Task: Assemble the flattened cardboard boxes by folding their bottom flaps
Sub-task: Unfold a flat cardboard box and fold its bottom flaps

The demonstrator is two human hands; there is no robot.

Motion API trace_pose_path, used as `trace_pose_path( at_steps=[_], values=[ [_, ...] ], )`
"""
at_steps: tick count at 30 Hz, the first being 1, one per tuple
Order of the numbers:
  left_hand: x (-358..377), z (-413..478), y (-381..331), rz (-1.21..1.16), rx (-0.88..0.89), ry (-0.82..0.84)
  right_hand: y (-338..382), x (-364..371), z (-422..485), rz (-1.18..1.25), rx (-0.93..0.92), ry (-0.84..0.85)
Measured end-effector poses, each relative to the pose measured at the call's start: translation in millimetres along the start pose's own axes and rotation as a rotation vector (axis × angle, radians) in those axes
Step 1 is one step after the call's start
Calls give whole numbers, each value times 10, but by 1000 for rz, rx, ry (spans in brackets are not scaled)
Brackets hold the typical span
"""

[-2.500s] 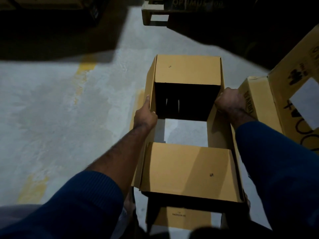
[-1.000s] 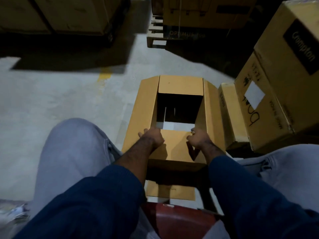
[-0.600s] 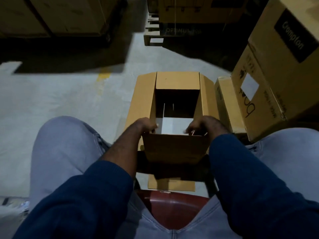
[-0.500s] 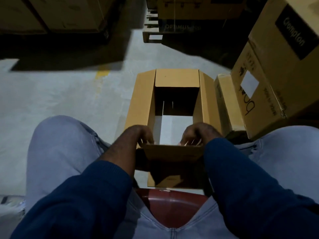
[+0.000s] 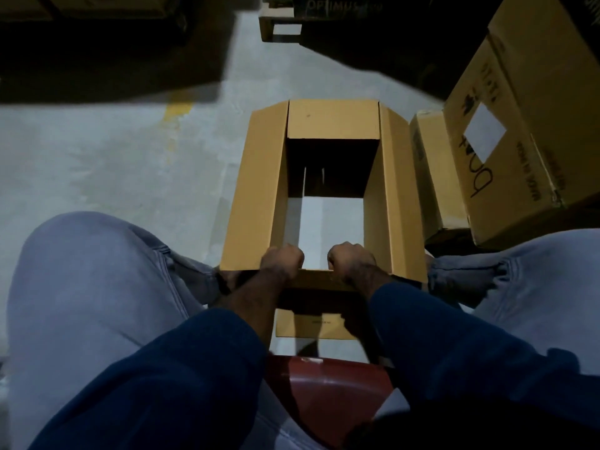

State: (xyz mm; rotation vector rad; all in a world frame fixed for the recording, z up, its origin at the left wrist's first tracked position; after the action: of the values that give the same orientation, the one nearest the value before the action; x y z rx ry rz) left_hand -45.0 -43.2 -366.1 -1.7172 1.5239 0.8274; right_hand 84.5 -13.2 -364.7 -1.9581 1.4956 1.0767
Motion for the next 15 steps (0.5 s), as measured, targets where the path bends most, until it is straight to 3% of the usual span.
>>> trace_pose_path(
  at_steps=[6,10,13,15],
  values=[
    [-17,11,-17,124,6,-152,-65,-10,3,21,68,-54],
    [15,-44,216,-179,-219,-169,-300,31,-116,-145,270,-167],
    [161,-19,356,-387,-339,-42,-631,114,-181,49,506,-94],
    [228,27,391,-462,-340,25,-657,219,-152,278,539,-44]
  ],
)
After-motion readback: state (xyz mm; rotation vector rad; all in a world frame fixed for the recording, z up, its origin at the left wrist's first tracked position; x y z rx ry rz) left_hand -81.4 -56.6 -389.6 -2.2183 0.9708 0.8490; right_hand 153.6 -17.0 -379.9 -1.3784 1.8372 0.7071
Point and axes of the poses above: each hand's wrist, its own z-axis towards the middle knuckle, its own x-axis out of the palm, y = z × x, the point moved 10 cm from there along z, towards the middle knuckle
